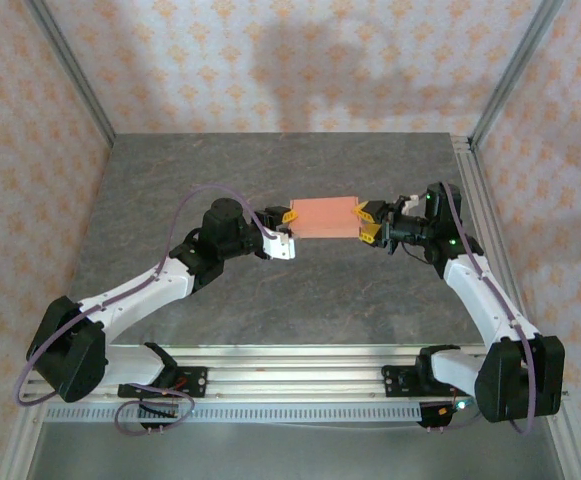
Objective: Fold the paper box
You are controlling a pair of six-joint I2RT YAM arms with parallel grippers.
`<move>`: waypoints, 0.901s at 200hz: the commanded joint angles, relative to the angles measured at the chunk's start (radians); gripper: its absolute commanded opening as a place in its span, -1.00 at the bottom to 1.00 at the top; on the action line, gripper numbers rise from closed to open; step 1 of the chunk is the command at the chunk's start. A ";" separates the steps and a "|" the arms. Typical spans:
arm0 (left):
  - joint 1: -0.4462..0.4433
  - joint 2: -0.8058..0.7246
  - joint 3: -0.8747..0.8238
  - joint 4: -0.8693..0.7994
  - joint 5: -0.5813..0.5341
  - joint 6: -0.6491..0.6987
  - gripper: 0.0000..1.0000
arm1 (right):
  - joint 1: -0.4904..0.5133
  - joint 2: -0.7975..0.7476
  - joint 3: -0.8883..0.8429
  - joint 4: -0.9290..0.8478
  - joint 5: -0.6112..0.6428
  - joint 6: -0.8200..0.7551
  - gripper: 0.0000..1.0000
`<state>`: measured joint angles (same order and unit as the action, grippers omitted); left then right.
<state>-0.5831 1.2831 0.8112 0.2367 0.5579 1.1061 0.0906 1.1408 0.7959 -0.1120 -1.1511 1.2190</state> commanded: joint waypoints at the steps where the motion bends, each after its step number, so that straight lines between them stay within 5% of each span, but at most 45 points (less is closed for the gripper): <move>1: -0.006 -0.018 0.029 -0.028 -0.023 -0.001 -0.19 | -0.006 -0.032 -0.011 0.009 -0.012 0.114 -0.27; 41: -0.007 -0.009 0.037 -0.044 -0.018 -0.023 -0.30 | -0.006 -0.033 -0.009 0.023 -0.004 0.124 -0.12; 95: 0.002 0.018 0.039 -0.055 -0.009 -0.117 -0.30 | -0.008 -0.063 -0.029 0.088 0.074 0.153 0.58; 180: 0.016 0.069 -0.005 -0.044 0.082 -0.430 -0.29 | -0.091 -0.136 0.030 -0.148 0.327 -0.325 0.72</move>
<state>-0.5739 1.3437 0.8223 0.1864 0.5770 0.8349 0.0040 1.0435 0.7738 -0.1814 -0.9245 1.1011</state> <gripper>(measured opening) 0.411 0.858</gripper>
